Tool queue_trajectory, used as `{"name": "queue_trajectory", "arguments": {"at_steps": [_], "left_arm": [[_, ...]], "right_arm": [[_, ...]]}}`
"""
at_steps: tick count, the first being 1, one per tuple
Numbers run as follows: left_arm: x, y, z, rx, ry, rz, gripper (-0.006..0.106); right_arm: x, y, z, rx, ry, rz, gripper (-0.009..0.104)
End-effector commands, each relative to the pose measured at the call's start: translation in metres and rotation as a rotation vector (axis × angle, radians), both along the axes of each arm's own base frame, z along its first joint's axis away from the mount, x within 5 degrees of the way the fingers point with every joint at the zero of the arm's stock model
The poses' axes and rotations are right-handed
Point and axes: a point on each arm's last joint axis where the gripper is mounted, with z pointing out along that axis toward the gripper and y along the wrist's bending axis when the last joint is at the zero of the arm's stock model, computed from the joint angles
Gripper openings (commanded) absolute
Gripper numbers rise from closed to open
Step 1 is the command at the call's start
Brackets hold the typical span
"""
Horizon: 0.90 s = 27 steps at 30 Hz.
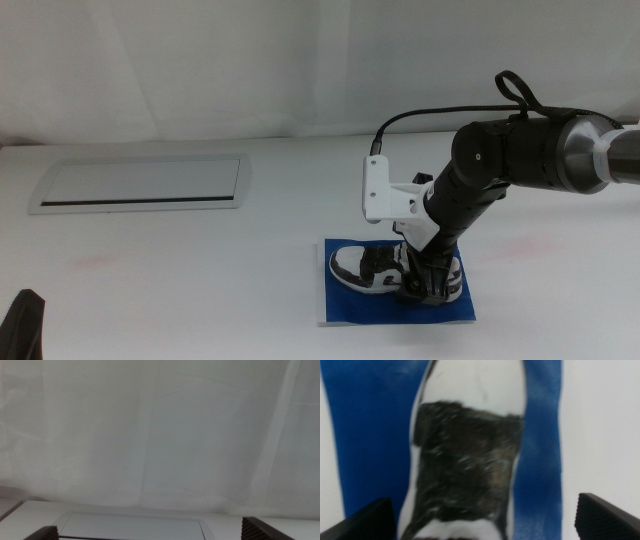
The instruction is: Use one arm to grab the shoe from the table and place it on the mat.
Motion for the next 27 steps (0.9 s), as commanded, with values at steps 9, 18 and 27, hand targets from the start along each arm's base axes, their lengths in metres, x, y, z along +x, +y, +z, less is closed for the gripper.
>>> {"name": "queue_trajectory", "arguments": {"at_steps": [9,18,27], "left_arm": [[-0.001,0.000,-0.011,-0.011,-0.003,-0.001,0.091],[-0.001,0.000,-0.011,-0.011,-0.003,-0.001,0.091],[-0.001,0.000,-0.011,-0.011,-0.003,-0.001,0.091]], "right_arm": [[0.001,0.002,0.019,0.049,-0.053,-0.008,0.103],[-0.010,-0.008,0.120,0.402,-0.175,-0.395,0.103],[-0.001,-0.100,0.201,0.764,-0.227,-1.020,0.103]]}}
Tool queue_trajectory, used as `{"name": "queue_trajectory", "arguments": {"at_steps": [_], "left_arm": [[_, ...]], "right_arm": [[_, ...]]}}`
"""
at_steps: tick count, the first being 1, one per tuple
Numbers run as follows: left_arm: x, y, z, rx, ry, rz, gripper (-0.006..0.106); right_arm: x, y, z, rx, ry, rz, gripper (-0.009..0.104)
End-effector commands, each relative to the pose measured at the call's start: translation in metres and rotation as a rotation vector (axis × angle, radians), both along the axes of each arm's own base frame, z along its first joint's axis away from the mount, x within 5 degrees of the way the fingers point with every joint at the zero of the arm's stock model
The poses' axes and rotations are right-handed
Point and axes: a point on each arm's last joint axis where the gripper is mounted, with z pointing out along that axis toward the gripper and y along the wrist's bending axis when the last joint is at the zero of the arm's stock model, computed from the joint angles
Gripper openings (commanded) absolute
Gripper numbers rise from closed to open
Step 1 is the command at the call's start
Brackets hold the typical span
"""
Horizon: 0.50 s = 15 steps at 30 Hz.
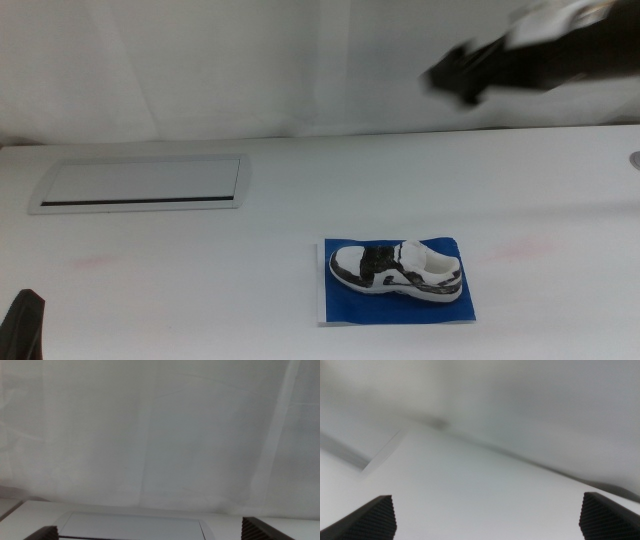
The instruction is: Use one arm to grab the shoe from the table and place it on the mat.
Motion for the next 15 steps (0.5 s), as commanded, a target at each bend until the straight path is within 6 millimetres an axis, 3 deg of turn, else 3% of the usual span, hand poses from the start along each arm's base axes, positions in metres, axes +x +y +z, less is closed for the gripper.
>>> {"name": "queue_trajectory", "arguments": {"at_steps": [1,5,9,12,15], "left_arm": [[-0.001,0.000,-0.011,-0.011,-0.003,-0.001,0.091],[-0.001,0.000,-0.011,-0.011,-0.003,-0.001,0.091],[-0.001,0.000,-0.011,-0.011,-0.003,-0.001,0.091],[-0.001,0.000,-0.011,-0.011,-0.003,-0.001,0.091],[-0.001,0.000,-0.011,-0.011,-0.003,-0.001,0.091]], "right_arm": [[0.003,-0.039,0.018,0.072,0.001,-0.171,0.103],[-0.002,-0.099,0.030,0.000,-0.008,-0.339,0.100],[-0.016,-0.141,0.044,-0.027,-0.053,-0.470,0.087],[-0.036,-0.150,0.058,-0.019,-0.104,-0.503,0.066],[-0.059,-0.150,0.067,-0.014,-0.147,-0.500,0.034]]}}
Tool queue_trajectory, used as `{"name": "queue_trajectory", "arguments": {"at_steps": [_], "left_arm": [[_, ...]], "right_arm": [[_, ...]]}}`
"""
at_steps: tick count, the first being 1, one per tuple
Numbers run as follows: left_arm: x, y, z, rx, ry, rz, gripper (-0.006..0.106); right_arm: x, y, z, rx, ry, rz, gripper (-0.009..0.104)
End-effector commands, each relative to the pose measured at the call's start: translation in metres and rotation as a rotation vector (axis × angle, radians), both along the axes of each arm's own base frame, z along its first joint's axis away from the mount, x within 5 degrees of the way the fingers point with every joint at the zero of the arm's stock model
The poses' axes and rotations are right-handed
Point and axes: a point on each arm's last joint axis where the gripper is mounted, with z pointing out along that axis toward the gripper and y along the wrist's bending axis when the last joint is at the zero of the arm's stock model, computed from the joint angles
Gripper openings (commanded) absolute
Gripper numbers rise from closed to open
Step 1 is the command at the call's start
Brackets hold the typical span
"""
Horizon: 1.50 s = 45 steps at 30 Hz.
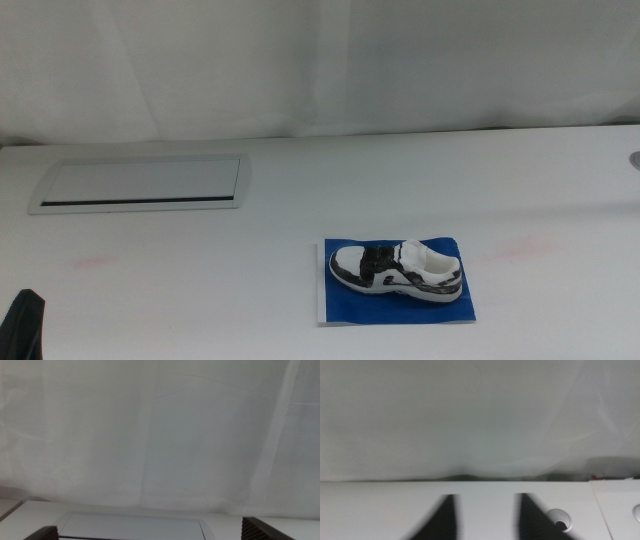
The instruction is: Use one arm to grab the shoe from the table and place it on the mat.
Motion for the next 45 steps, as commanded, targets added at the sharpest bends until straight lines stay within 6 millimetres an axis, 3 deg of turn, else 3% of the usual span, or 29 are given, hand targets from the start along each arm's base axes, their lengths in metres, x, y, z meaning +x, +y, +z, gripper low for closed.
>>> {"name": "queue_trajectory", "arguments": {"at_steps": [1,3,12,18,19,21,26,31,35,39,45], "left_arm": [[-0.001,0.000,-0.011,-0.011,-0.003,-0.001,0.091],[-0.001,0.000,-0.011,-0.011,-0.003,-0.001,0.091],[-0.001,0.000,-0.011,-0.011,-0.003,-0.001,0.091],[-0.001,0.000,-0.011,-0.011,-0.003,-0.001,0.091],[-0.001,0.000,-0.011,-0.011,-0.003,-0.001,0.091],[-0.001,0.000,-0.011,-0.011,-0.003,-0.001,0.091],[-0.001,0.000,-0.011,-0.011,-0.003,-0.001,0.091],[-0.001,0.000,-0.011,-0.011,-0.003,-0.001,0.091],[-0.001,0.000,-0.011,-0.011,-0.003,-0.001,0.091],[-0.001,0.000,-0.011,-0.011,-0.003,-0.001,0.091],[-0.001,0.000,-0.011,-0.011,-0.003,-0.001,0.091]], "right_arm": [[-0.022,-0.002,0.005,-0.017,-0.026,-0.004,0.021],[-0.039,-0.001,0.006,-0.019,-0.043,-0.004,-0.002],[-0.137,0.001,-0.017,-0.013,-0.169,-0.011,-0.002],[-0.210,0.004,-0.051,0.073,-0.273,-0.030,-0.002],[-0.230,0.005,-0.064,0.094,-0.313,-0.030,-0.002],[-0.240,0.005,-0.075,0.094,-0.391,-0.034,-0.002],[-0.236,0.002,-0.119,0.093,-0.490,-0.057,-0.002],[-0.215,-0.001,-0.174,0.098,-0.446,-0.084,-0.002],[-0.209,-0.002,-0.206,0.096,-0.404,-0.096,-0.002],[-0.208,-0.002,-0.221,0.086,-0.357,-0.097,-0.002],[-0.208,-0.002,-0.220,0.072,-0.371,-0.096,-0.002]]}}
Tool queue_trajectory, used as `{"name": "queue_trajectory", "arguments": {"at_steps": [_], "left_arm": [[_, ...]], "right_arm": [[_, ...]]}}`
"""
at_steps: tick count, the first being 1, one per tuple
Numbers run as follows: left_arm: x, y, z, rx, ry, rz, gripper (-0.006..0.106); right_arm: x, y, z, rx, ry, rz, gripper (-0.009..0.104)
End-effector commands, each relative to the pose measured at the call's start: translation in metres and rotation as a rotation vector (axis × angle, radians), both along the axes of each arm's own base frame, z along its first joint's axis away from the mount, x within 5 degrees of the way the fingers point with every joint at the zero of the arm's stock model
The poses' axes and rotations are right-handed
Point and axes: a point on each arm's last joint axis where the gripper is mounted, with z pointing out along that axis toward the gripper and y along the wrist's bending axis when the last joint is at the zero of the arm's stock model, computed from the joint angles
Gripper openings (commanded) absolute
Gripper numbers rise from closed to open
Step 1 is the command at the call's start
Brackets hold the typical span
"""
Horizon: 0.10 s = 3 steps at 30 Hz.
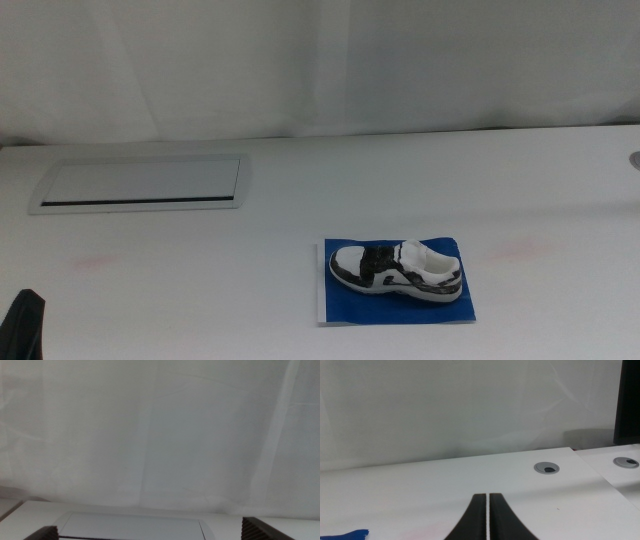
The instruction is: Use one arm to grab the shoe from the table and place it on the mat.
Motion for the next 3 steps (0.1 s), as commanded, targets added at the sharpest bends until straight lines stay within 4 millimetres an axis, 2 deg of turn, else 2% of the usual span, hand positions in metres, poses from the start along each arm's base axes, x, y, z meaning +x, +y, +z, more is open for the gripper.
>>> {"name": "queue_trajectory", "arguments": {"at_steps": [1,3], "left_arm": [[-0.0008,-0.0001,-0.0110,-0.011,-0.003,-0.001,0.091],[-0.0008,-0.0001,-0.0110,-0.011,-0.003,-0.001,0.091]], "right_arm": [[0.0010,-0.0006,-0.0122,-0.009,0.023,-0.008,-0.002],[0.0010,-0.0006,-0.0122,-0.009,0.023,-0.008,-0.002]]}}
